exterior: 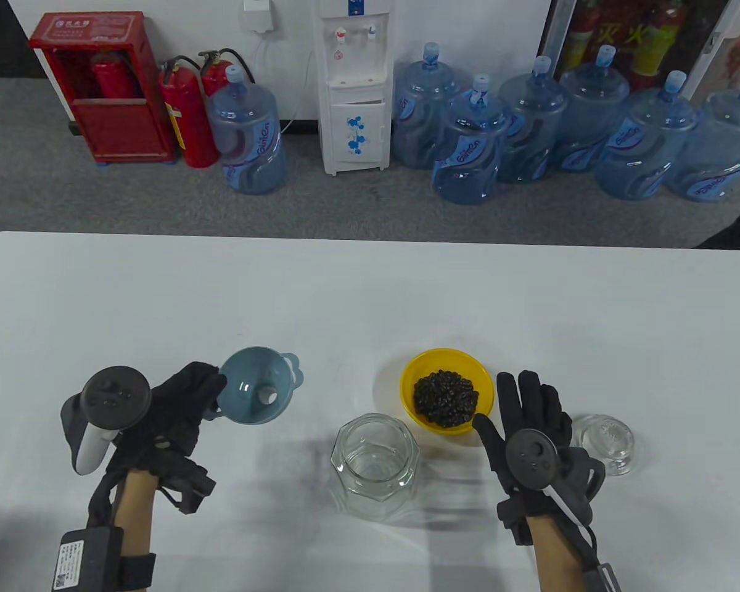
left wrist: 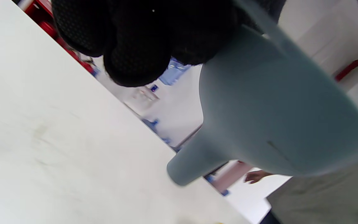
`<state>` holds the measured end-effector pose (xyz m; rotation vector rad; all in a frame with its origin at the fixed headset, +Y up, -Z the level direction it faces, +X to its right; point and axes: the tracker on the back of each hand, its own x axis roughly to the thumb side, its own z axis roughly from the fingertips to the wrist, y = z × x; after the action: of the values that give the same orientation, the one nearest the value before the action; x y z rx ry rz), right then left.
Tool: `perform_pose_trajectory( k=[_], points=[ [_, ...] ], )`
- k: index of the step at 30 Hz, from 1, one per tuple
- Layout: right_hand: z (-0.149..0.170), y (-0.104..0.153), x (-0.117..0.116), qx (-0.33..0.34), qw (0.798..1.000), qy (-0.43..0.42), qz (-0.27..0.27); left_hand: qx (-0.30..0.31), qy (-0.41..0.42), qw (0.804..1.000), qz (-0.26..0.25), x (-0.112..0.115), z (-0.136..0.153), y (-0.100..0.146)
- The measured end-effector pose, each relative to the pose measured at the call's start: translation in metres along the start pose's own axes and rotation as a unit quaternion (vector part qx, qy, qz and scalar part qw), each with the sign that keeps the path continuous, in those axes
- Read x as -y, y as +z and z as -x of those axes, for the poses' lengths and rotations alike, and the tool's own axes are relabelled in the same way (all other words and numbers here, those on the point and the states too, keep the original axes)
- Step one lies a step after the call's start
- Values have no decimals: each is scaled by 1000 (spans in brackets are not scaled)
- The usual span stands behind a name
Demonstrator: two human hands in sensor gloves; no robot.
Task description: Transfer coffee beans through funnel into glass jar
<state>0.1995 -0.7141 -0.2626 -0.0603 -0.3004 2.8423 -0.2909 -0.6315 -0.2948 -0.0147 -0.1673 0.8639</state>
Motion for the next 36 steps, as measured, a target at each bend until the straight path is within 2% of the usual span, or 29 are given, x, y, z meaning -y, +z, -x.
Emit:
perform_pose_trajectory(
  k=[3, 6, 11, 18, 27, 36],
  points=[
    [0, 0, 0, -3, 1000, -1, -2, 44, 31, 998, 34, 16, -28, -1],
    [1, 0, 0, -4, 1000, -1, -3, 88, 59, 993, 44, 33, -52, -3],
    [1, 0, 0, -5, 1000, -3, -4, 102, 47, 990, 83, 62, -73, -11],
    [1, 0, 0, -4, 1000, -4, -7, 79, 16, 989, 127, 101, -70, -22],
    [2, -1, -1, -5, 1000, -7, -12, 63, -27, 987, 146, 115, -63, -24],
    [2, 0, -1, -7, 1000, -12, -13, 54, -35, 987, 150, 122, -61, -27]
  ],
)
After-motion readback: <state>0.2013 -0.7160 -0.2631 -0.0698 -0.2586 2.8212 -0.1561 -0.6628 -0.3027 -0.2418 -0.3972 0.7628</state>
